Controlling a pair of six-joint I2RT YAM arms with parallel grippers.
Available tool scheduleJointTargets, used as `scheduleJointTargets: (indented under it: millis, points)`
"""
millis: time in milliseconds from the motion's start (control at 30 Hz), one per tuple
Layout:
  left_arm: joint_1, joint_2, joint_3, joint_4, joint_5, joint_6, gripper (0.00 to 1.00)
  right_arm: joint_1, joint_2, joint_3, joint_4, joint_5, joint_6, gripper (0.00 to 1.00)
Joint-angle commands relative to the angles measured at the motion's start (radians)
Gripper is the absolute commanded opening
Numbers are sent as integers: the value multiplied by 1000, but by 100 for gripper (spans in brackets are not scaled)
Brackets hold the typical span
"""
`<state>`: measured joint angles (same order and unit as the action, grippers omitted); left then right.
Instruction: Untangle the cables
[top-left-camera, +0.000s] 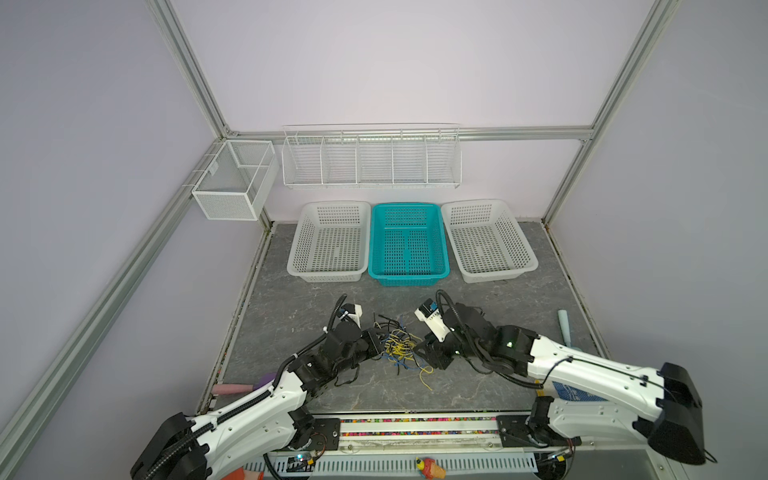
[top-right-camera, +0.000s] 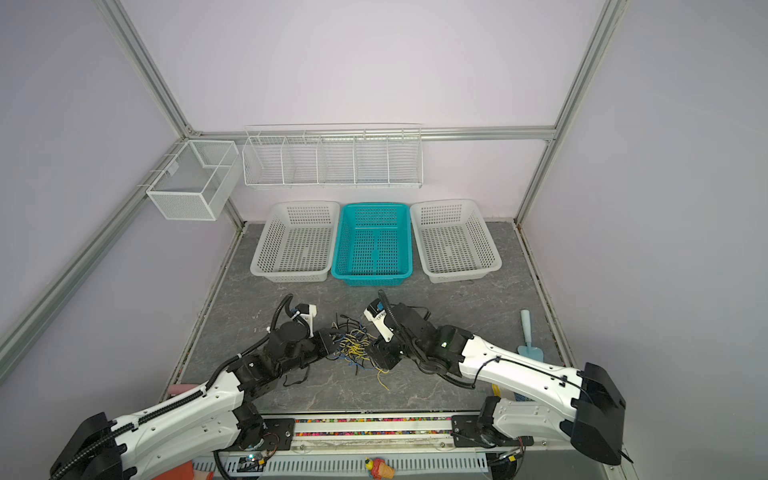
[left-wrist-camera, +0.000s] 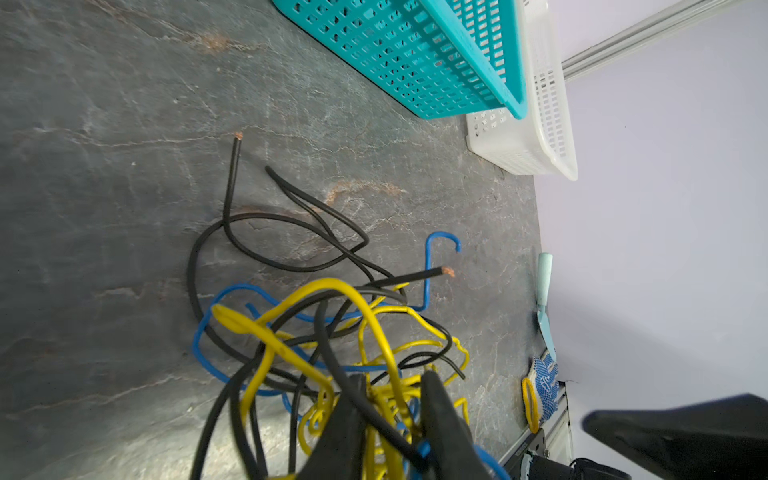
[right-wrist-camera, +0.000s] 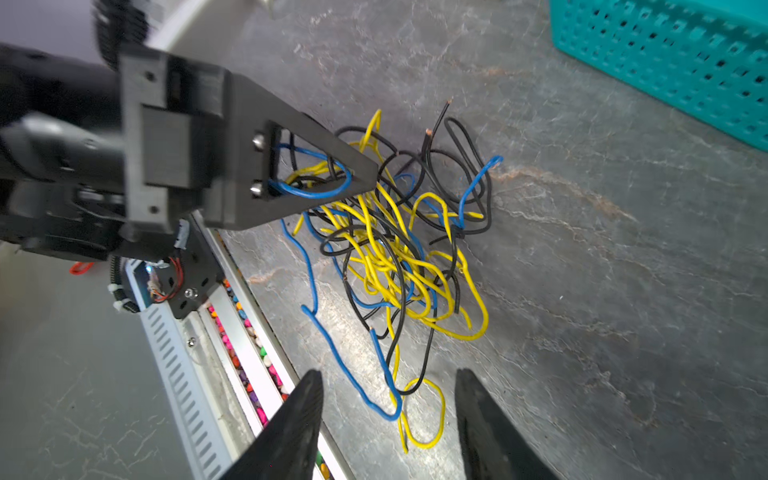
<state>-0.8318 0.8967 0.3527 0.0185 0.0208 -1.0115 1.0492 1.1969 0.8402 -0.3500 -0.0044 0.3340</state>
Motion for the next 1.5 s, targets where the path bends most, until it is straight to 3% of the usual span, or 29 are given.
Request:
scheduleJointTargets:
  millis: [0, 400, 567, 700, 900, 1100, 1467]
  points:
    - [-1, 12, 32, 74, 41, 10, 26, 3, 59, 33, 78, 3, -27, 52]
    - [-4, 11, 20, 139, 59, -10, 29, 7, 292, 87, 247, -20, -11, 42]
    - [-5, -9, 17, 137, 62, -9, 33, 7, 307, 78, 261, 20, 1, 17]
    - [-5, -51, 3, 106, 54, -5, 42, 5, 264, 68, 240, 62, 0, 6]
    - [-5, -87, -34, 96, 53, -12, 59, -2, 164, 50, 182, 142, -4, 6]
    - [-6, -73, -62, 144, 82, -25, 72, -51, 68, 13, 157, 96, 28, 6]
    - [-35, 91, -85, 347, 110, -59, 74, -91, -60, -4, 187, -107, 78, 6]
